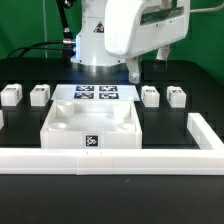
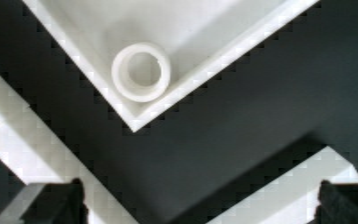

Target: Assemble square table

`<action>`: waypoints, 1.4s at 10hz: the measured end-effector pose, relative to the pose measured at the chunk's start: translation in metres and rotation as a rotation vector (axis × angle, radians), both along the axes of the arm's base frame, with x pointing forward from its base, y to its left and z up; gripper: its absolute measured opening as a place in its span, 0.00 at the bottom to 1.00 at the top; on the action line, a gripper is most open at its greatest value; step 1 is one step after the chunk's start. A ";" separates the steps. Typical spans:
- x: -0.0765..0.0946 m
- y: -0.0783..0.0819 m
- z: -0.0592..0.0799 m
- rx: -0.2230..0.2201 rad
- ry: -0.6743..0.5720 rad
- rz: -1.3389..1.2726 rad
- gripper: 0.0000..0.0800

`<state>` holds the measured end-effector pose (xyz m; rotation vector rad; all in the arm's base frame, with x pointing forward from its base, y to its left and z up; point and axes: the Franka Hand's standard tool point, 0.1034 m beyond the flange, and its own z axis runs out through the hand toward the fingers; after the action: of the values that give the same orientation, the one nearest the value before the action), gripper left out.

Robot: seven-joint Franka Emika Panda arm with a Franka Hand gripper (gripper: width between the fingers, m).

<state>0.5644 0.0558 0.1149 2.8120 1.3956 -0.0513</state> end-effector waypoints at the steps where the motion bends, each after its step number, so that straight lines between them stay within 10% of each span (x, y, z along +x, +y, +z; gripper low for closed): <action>1: 0.000 0.000 0.000 0.000 0.000 0.000 0.81; 14: -0.003 -0.003 -0.002 0.000 0.001 0.024 0.81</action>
Offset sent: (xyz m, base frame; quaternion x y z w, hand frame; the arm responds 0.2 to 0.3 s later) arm 0.0000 0.0000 0.0000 0.0000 0.0000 0.0000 1.0000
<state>0.5618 0.0530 0.1129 2.7956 1.4292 -0.0531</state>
